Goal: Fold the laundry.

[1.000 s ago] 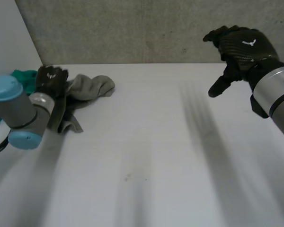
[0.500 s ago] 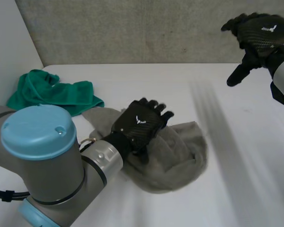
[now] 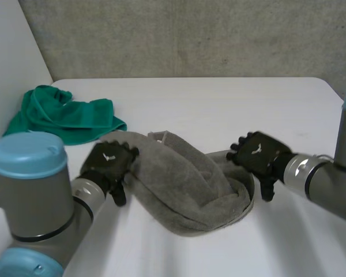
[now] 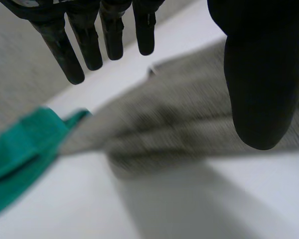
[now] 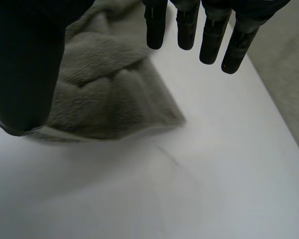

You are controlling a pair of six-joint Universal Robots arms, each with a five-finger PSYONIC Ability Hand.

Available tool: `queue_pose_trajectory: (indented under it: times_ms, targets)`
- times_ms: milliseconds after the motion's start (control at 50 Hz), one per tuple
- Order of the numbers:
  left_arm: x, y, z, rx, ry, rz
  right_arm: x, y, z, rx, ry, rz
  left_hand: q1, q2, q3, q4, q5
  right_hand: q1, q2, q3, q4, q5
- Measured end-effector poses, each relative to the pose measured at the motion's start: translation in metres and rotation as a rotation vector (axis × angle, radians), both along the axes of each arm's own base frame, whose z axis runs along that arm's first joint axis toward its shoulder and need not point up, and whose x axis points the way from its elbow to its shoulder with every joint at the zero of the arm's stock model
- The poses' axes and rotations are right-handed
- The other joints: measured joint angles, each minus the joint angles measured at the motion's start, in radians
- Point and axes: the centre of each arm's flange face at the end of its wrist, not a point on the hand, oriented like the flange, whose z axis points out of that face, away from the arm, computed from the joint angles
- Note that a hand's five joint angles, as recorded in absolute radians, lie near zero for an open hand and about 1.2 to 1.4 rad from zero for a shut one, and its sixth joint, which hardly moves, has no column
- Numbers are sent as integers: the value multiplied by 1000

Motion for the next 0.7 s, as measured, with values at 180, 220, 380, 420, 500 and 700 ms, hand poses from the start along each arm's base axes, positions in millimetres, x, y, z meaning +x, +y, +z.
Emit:
queue_pose_trajectory:
  times_ms: [180,220,380,420,500,700]
  targets:
    - [-7,-21,-36,78,-28,-30,1,9,-41,-39,42,96,127,125,124,121,122,22,31,49,22,35]
    - [-10,-27,-39,77,-27,-29,1,8,-48,-44,47,98,191,182,184,181,180,65,73,92,68,65]
    - [-19,-45,-49,71,-33,-27,3,-2,-61,-80,42,89,575,573,574,572,563,334,399,399,375,353]
    - [-20,-47,-51,68,-37,-27,3,-4,-61,-93,34,86,711,748,731,736,723,495,584,578,554,527]
    - [-23,-50,-48,50,-36,-27,5,-9,-59,-122,11,76,832,913,905,919,871,744,875,880,861,838]
    - [-29,-43,43,-170,102,-43,6,-19,-15,-215,-118,13,832,922,919,926,874,794,947,972,957,932]
